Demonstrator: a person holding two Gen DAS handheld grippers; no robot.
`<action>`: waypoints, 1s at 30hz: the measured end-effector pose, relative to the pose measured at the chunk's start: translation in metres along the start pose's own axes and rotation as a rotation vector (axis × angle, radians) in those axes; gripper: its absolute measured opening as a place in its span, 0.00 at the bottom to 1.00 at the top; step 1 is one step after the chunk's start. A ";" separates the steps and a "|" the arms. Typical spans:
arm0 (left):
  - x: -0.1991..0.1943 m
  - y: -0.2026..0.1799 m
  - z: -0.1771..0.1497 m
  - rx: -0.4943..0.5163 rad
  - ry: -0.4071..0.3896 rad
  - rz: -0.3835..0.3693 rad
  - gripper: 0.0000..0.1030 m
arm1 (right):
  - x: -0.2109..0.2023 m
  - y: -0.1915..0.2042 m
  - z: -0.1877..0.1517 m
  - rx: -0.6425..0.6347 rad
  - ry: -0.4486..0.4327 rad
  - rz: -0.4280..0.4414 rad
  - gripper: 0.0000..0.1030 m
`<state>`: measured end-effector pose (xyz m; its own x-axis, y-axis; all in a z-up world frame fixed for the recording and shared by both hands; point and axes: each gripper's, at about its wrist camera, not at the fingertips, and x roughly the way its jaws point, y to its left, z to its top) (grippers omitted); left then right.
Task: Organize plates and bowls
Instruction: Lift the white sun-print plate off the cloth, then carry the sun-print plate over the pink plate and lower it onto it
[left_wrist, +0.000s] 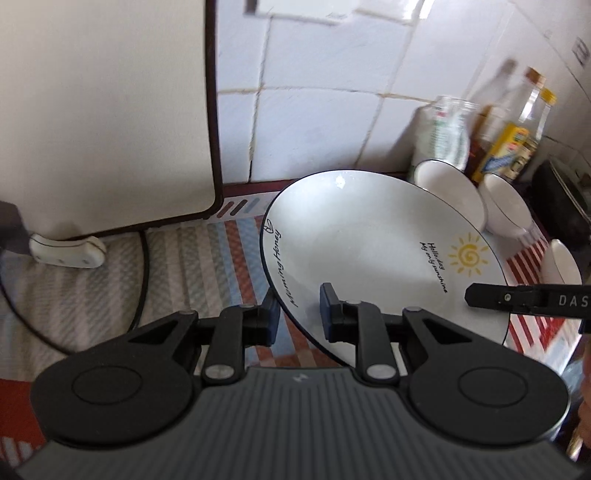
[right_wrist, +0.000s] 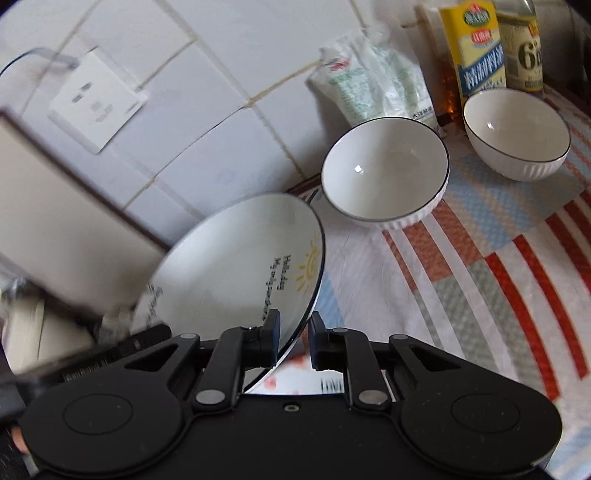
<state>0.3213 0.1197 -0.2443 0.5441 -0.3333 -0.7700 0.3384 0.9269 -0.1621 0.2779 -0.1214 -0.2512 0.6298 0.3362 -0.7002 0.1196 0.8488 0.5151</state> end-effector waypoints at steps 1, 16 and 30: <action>-0.008 -0.003 -0.003 0.011 -0.007 0.005 0.20 | -0.007 0.001 -0.005 -0.007 0.005 0.002 0.20; -0.064 -0.061 -0.068 -0.017 0.031 -0.009 0.20 | -0.090 -0.023 -0.059 -0.087 0.049 0.005 0.21; -0.069 -0.087 -0.111 -0.031 0.081 -0.007 0.20 | -0.107 -0.062 -0.100 -0.034 0.084 0.038 0.22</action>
<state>0.1696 0.0816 -0.2454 0.4771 -0.3259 -0.8162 0.3171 0.9300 -0.1860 0.1264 -0.1693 -0.2583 0.5665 0.4000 -0.7204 0.0697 0.8479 0.5256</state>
